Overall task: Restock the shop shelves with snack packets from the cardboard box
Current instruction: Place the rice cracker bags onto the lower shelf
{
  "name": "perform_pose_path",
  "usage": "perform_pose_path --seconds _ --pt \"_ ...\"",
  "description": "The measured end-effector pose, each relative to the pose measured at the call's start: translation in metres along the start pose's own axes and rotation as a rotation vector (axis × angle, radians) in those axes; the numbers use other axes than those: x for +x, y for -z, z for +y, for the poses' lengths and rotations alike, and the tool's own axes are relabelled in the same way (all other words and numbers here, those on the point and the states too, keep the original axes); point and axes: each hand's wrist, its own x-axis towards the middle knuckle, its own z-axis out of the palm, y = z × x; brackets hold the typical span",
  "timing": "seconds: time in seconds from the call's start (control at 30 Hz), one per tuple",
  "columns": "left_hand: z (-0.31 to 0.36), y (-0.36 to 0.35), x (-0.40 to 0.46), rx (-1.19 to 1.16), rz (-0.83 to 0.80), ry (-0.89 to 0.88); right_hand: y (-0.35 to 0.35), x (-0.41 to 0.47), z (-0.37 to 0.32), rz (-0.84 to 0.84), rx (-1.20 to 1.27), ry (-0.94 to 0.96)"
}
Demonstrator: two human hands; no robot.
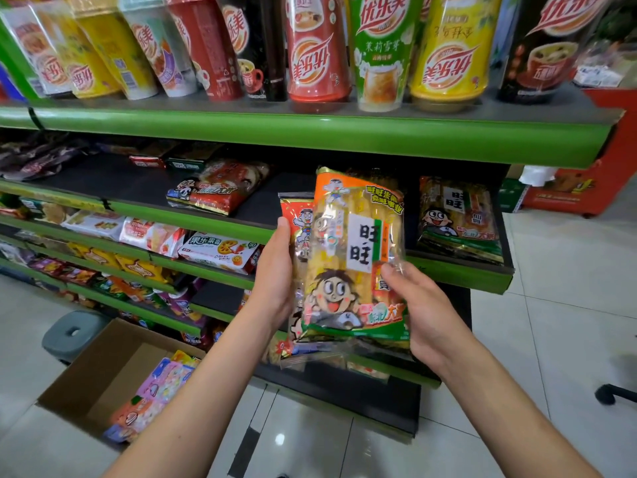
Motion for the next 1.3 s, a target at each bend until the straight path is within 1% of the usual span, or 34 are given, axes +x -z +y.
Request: perform_pose_path --seconds 0.1,0.2,0.27,0.37,0.53,0.63,0.7,0.77,0.9,0.97,1.03,1.1,1.17,1.23,1.3 --pt "0.007 0.009 0.007 -0.027 0.028 -0.034 0.011 0.003 -0.029 0.088 -0.004 0.037" --pt "0.012 0.026 0.012 -0.026 0.042 -0.059 0.027 0.012 -0.064 0.187 -0.095 0.081" --pt "0.017 0.037 0.013 -0.046 0.087 -0.073 0.037 0.024 -0.085 0.241 -0.180 0.114" --pt "0.022 0.046 0.014 -0.089 0.132 -0.080 0.046 0.049 -0.109 0.335 -0.393 0.145" --pt "0.025 0.049 0.009 -0.143 0.125 -0.075 0.040 0.090 -0.127 0.467 -0.656 0.115" --pt "0.025 0.051 0.006 -0.156 0.141 -0.066 0.034 0.108 -0.125 0.479 -0.915 0.082" --pt "0.026 0.055 0.004 -0.160 0.165 -0.068 0.034 0.112 -0.120 0.437 -1.140 0.061" --pt "0.027 0.059 0.003 -0.159 0.180 -0.084 0.037 0.115 -0.112 0.403 -1.269 0.048" --pt "0.030 0.067 0.002 -0.157 0.179 -0.100 0.044 0.114 -0.105 0.501 -1.474 0.158" --pt "0.030 0.068 0.003 -0.169 0.172 -0.094 0.050 0.114 -0.106 0.496 -1.482 0.173" --pt "0.030 0.067 0.004 -0.173 0.162 -0.090 0.056 0.115 -0.107 0.426 -1.426 0.143" --pt "0.030 0.065 0.004 -0.182 0.154 -0.096 0.063 0.111 -0.106 0.397 -1.284 0.096" --pt "0.030 0.063 0.004 -0.196 0.149 -0.102 0.068 0.104 -0.103 0.433 -1.167 0.060" --pt "0.031 0.064 0.005 -0.200 0.146 -0.104 0.073 0.098 -0.100 0.427 -1.164 0.054" --pt "0.031 0.064 0.006 -0.192 0.155 -0.101 0.077 0.095 -0.097 0.371 -1.217 0.068"
